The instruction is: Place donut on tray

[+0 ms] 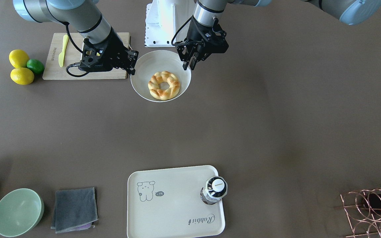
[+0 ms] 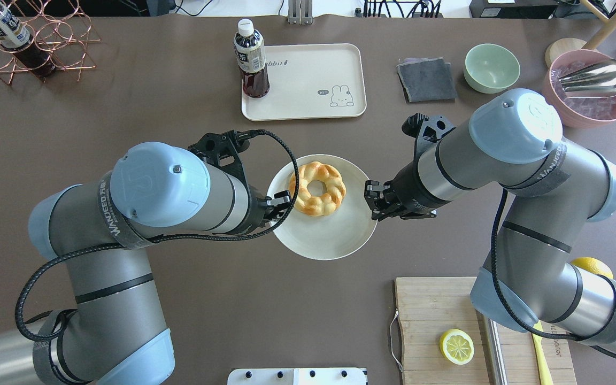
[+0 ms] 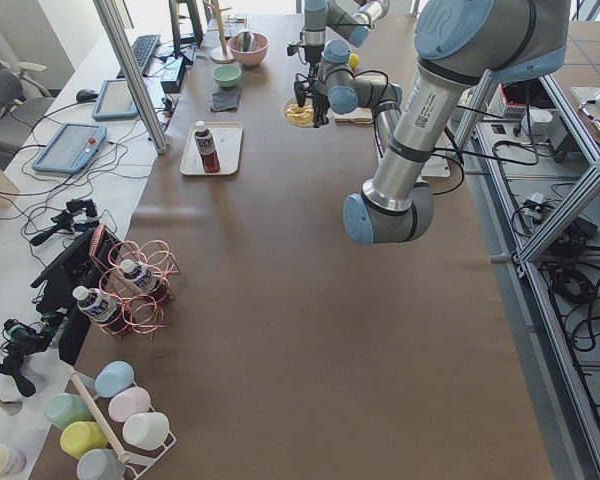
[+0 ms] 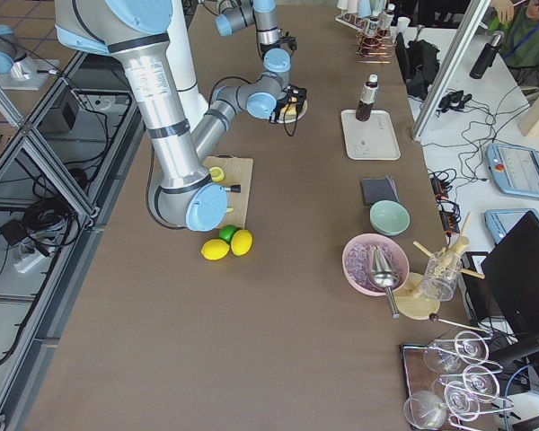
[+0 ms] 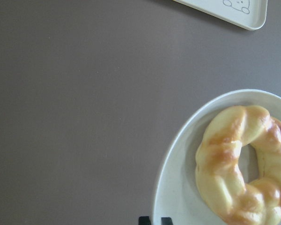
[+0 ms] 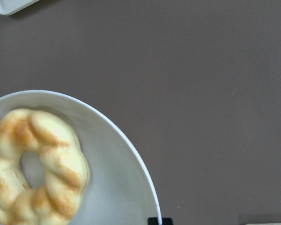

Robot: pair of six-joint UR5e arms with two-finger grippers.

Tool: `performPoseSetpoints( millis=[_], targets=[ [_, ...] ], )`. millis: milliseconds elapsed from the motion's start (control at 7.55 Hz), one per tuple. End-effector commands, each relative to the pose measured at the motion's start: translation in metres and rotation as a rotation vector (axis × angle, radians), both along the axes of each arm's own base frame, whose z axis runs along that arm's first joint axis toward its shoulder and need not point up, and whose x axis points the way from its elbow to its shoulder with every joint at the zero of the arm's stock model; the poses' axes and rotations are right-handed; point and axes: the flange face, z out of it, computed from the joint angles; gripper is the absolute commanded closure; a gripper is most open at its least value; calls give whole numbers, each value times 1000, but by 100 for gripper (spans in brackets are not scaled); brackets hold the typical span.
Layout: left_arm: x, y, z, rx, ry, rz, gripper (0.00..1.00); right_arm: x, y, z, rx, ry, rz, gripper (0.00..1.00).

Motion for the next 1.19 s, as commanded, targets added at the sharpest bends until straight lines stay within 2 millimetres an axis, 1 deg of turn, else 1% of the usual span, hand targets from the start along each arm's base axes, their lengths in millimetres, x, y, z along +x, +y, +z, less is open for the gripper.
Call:
performPoseSetpoints(
  millis=[0, 132, 265, 397, 530, 662, 795, 927, 1060],
  targets=[
    [-19, 4, 8, 8, 6, -1, 3, 4, -5, -3, 5, -5, 11, 100],
    [-37, 4, 7, 60, 11, 13, 2, 8, -12, -1, 4, 0, 24, 100],
    [-56, 9, 21, 89, 0, 37, 2, 6, -22, 7, 6, 22, 44, 100],
    [-76, 9, 27, 76, 15, 70, 2, 4, -37, 16, -7, 43, 62, 100],
    [-104, -3, 37, 69, 16, 86, 2, 6, -57, 17, -15, 53, 91, 100],
    [-127, -8, 61, 91, -21, 98, 2, 4, -79, 13, -23, 61, 114, 100],
    [-154, -20, 87, 138, -73, 106, 2, -1, -113, 7, -40, 78, 150, 100],
    [-180, -33, 115, 172, -118, 141, 2, -8, -148, 11, -65, 106, 180, 100],
    [-207, -48, 128, 206, -138, 158, 2, -23, -184, 8, -87, 135, 201, 100]
  ],
)
